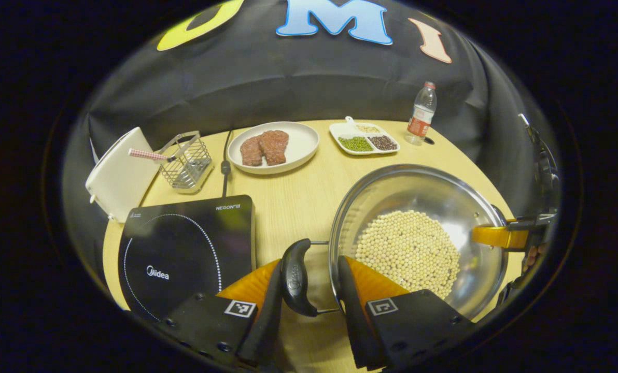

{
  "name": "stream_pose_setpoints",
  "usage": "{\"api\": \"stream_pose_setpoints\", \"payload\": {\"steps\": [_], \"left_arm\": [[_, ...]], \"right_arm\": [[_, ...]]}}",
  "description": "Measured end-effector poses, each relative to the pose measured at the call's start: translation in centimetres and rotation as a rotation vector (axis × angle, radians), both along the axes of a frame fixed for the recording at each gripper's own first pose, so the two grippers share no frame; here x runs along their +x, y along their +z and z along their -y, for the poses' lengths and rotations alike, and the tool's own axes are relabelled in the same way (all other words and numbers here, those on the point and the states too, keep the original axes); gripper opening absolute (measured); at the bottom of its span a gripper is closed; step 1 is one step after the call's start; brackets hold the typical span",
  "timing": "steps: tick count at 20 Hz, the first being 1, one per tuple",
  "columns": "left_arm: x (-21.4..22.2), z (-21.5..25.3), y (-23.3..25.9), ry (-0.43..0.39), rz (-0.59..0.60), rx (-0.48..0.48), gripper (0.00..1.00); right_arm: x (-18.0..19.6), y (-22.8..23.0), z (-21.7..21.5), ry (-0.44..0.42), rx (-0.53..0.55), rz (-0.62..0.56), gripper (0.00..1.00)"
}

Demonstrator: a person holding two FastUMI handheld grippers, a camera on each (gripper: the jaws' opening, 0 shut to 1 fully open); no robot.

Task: First push the handle of the pot to place it horizontally, then grasp the pot with both hands and set it on the induction cooktop.

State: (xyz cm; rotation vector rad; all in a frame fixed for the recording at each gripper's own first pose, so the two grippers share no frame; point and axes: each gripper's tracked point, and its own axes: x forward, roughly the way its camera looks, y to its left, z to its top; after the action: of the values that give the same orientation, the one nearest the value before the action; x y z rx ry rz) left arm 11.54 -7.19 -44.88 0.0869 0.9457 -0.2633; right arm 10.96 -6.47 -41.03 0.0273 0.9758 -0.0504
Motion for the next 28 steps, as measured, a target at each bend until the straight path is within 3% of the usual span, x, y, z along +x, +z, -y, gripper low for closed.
{"api": "stream_pose_setpoints", "payload": {"steps": [2, 8, 15, 16, 17, 18, 22, 28], "left_arm": [[-0.1, -0.3, 0.6, -0.010, 0.006, -0.002, 0.64], [-0.8, -1.9, 3.9, -0.005, 0.039, -0.027, 0.60], [-0.9, -6.4, 7.0, 0.018, 0.055, -0.030, 0.67], [-1.0, -7.1, 7.3, 0.024, 0.056, -0.029, 0.60], [-1.0, -8.0, 7.5, 0.030, 0.057, -0.028, 0.63], [-1.0, -8.8, 7.7, 0.035, 0.059, -0.029, 0.63], [-1.0, -12.2, 8.1, 0.053, 0.054, -0.039, 0.60], [-1.0, -17.7, 8.3, 0.072, 0.043, -0.028, 0.64]], "right_arm": [[-0.1, 0.9, 0.3, -0.002, -0.006, 0.009, 0.59], [-0.9, 3.7, -0.3, -0.007, -0.029, 0.047, 0.59], [-2.5, 7.3, -4.6, 0.015, -0.023, 0.070, 0.58], [-2.0, 7.0, -2.3, 0.019, -0.022, 0.067, 0.58], [-2.7, 7.9, -4.7, 0.025, -0.022, 0.069, 0.58], [-2.6, 8.3, -4.4, 0.031, -0.023, 0.071, 0.58], [-2.3, 8.4, -4.2, 0.055, -0.038, 0.079, 0.58], [-1.6, 7.3, -4.9, 0.081, -0.032, 0.070, 0.58]]}}
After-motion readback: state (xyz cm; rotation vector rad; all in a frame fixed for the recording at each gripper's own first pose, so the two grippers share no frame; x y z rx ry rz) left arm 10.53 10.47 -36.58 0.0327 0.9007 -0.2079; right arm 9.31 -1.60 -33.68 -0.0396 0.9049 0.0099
